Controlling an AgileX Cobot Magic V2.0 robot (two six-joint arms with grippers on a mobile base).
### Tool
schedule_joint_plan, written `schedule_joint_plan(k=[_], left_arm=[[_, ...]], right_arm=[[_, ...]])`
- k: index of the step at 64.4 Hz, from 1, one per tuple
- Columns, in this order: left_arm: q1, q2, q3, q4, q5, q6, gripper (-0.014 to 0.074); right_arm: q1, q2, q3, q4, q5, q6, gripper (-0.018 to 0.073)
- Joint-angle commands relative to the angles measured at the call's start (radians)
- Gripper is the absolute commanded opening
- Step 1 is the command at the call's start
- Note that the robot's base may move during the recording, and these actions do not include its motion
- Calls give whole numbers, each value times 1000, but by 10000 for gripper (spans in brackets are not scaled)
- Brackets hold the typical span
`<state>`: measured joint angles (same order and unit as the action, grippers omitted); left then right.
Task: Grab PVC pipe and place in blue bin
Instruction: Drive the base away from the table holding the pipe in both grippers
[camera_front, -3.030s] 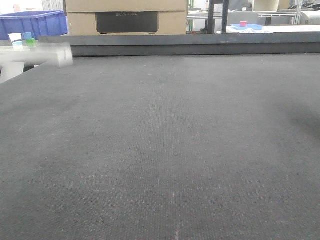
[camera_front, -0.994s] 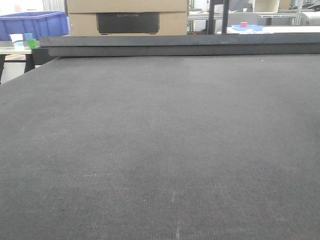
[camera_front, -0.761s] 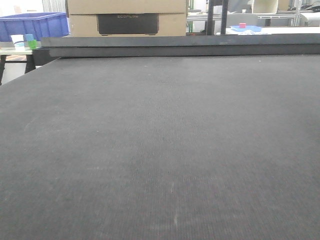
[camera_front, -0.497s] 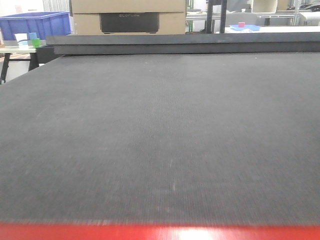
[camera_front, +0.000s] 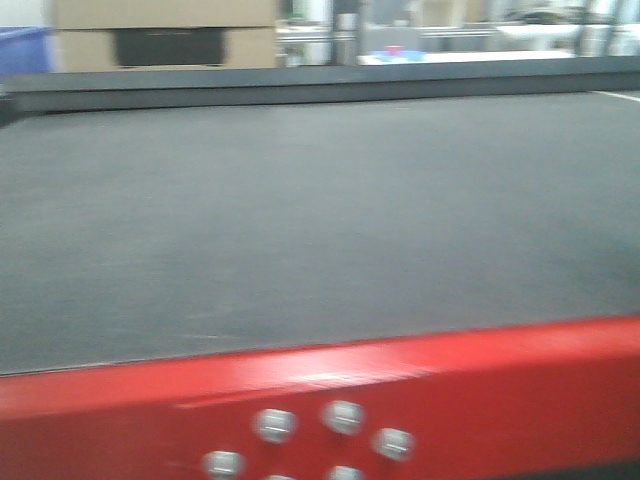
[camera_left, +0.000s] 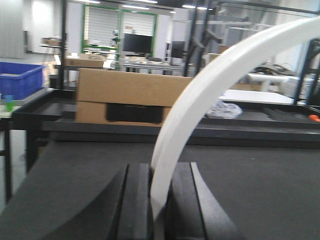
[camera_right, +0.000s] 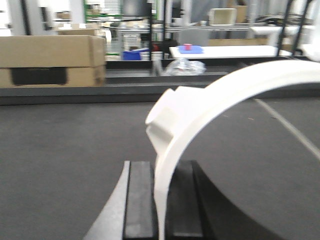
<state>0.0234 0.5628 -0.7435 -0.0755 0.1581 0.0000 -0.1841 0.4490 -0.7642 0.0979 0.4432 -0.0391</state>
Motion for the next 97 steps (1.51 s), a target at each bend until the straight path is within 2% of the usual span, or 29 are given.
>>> schedule_joint_plan(k=[1,97], left_arm=[[14,-16,0,0,-22,0,-111],[17,-16,0,0,-26,0,-111]], right_arm=[[-2,-6,3,-10,-26,-6,-168],[-2,-6,3,-10,-26,-6,-168]])
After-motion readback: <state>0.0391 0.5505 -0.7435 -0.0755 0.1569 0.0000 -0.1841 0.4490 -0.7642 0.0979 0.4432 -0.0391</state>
